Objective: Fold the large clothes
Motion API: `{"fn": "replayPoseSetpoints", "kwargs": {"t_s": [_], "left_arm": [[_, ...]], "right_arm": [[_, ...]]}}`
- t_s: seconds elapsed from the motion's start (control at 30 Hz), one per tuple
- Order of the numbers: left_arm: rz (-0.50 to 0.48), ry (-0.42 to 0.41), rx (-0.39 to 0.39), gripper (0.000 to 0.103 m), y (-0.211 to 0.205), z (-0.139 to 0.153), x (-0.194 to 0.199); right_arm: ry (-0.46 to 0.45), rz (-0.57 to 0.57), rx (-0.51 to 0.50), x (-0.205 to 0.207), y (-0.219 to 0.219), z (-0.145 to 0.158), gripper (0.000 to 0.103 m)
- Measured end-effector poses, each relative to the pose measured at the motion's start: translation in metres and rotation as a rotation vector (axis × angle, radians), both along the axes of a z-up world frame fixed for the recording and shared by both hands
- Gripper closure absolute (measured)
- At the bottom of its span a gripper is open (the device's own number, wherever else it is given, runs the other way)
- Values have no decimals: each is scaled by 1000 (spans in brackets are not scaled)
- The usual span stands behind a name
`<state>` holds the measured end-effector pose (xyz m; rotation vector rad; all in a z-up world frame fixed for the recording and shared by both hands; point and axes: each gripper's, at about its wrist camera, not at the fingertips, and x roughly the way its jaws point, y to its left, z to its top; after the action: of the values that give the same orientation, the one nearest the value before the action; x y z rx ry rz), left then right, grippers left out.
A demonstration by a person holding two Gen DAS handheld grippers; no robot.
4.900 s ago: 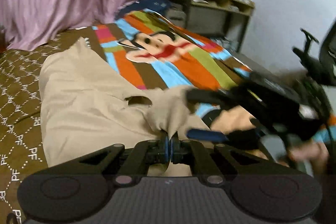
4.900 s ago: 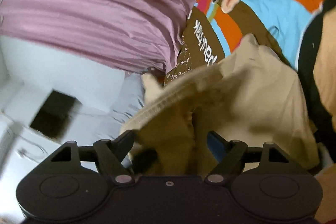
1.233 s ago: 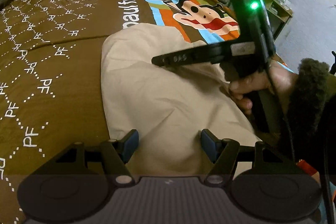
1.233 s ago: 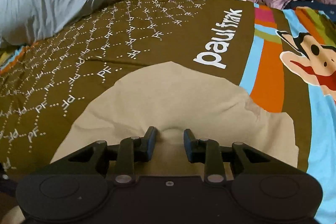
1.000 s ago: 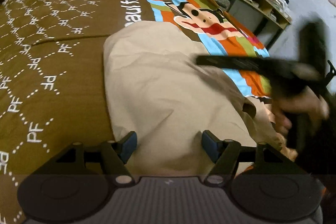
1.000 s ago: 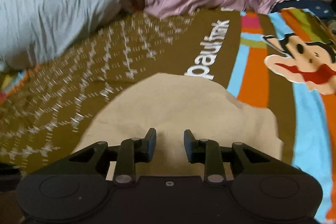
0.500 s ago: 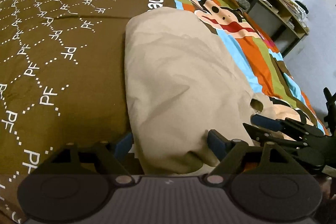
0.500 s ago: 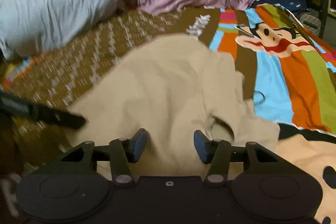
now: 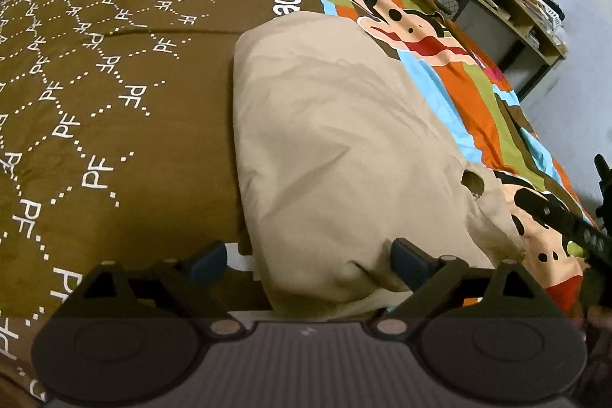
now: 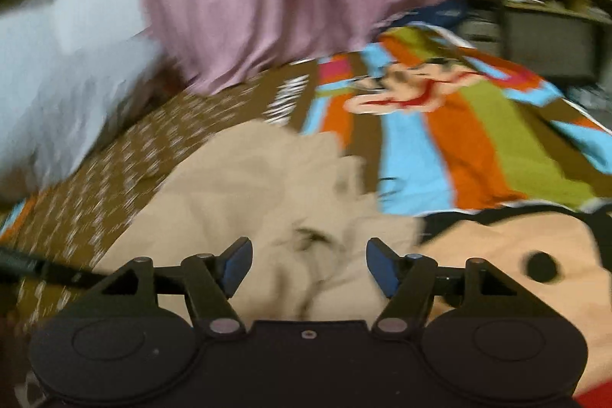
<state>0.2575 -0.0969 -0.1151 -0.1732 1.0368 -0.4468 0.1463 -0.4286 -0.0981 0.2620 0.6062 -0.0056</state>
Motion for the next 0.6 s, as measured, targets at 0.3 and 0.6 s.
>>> {"fn": "replayPoseSetpoints", "kwargs": {"t_s": [0.3, 0.6], "left_arm": [[3, 12, -11, 7, 3, -4, 1], [-8, 19, -13, 6, -2, -9, 1]], "right_arm": [[199, -88, 137, 56, -48, -30, 89], [87, 16, -137, 81, -24, -25, 101]]}}
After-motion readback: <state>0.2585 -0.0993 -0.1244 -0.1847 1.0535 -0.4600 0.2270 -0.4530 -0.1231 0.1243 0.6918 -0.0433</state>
